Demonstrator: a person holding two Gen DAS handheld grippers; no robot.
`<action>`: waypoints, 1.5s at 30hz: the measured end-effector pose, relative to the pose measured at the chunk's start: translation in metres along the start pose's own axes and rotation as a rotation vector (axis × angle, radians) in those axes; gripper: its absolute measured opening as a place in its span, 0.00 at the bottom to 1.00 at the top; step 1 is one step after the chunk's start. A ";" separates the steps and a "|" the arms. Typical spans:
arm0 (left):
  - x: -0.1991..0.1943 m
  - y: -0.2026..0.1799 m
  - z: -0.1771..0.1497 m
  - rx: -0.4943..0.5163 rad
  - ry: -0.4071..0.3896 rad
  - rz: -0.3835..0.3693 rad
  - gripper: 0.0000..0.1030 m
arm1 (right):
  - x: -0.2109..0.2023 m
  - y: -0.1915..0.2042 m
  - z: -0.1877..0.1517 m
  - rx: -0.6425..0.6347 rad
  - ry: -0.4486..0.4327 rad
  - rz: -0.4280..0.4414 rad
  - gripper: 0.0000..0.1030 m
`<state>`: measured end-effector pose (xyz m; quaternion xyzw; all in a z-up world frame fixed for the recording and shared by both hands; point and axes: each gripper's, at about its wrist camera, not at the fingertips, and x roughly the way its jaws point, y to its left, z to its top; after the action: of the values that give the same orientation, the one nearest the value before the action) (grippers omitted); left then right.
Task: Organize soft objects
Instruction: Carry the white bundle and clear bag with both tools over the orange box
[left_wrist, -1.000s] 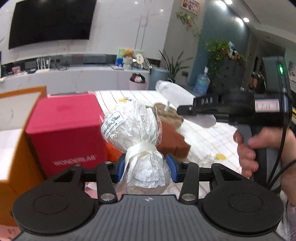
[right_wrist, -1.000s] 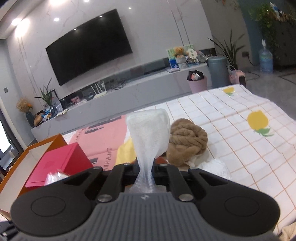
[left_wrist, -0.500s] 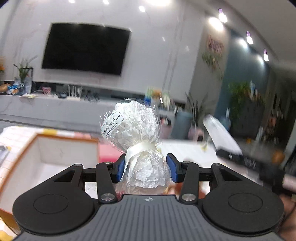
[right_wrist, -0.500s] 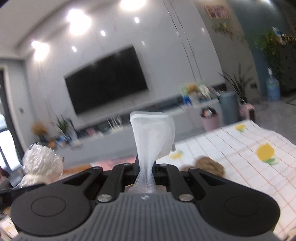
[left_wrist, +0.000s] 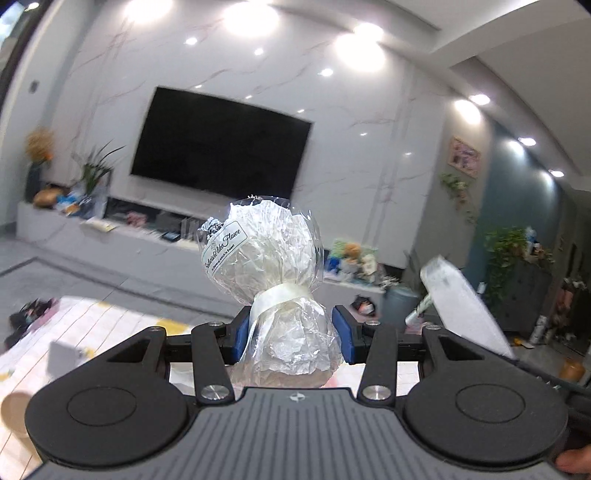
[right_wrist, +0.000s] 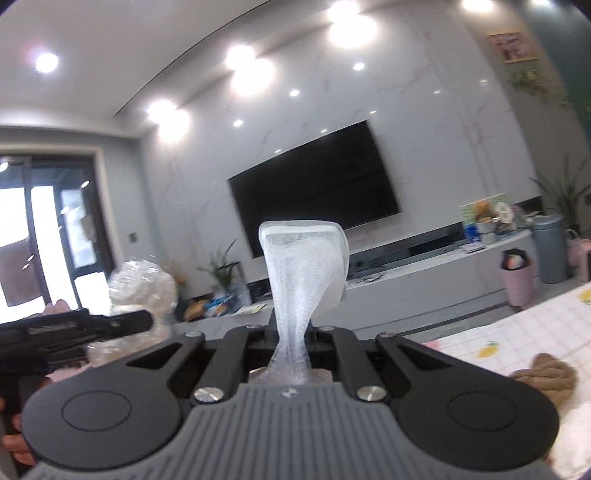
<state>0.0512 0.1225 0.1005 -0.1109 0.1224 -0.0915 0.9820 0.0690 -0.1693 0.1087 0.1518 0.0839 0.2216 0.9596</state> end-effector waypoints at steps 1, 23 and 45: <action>0.004 0.004 -0.007 0.006 0.011 0.018 0.50 | 0.009 0.005 -0.006 -0.003 0.016 0.007 0.05; 0.136 0.011 -0.120 0.175 0.669 0.274 0.52 | 0.101 0.012 -0.106 -0.014 0.373 0.044 0.05; 0.104 0.033 -0.067 0.199 0.387 0.455 0.86 | 0.099 0.022 -0.118 0.023 0.438 0.057 0.05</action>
<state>0.1385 0.1196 0.0065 0.0356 0.3191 0.0996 0.9418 0.1209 -0.0764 -0.0044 0.1131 0.2885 0.2753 0.9101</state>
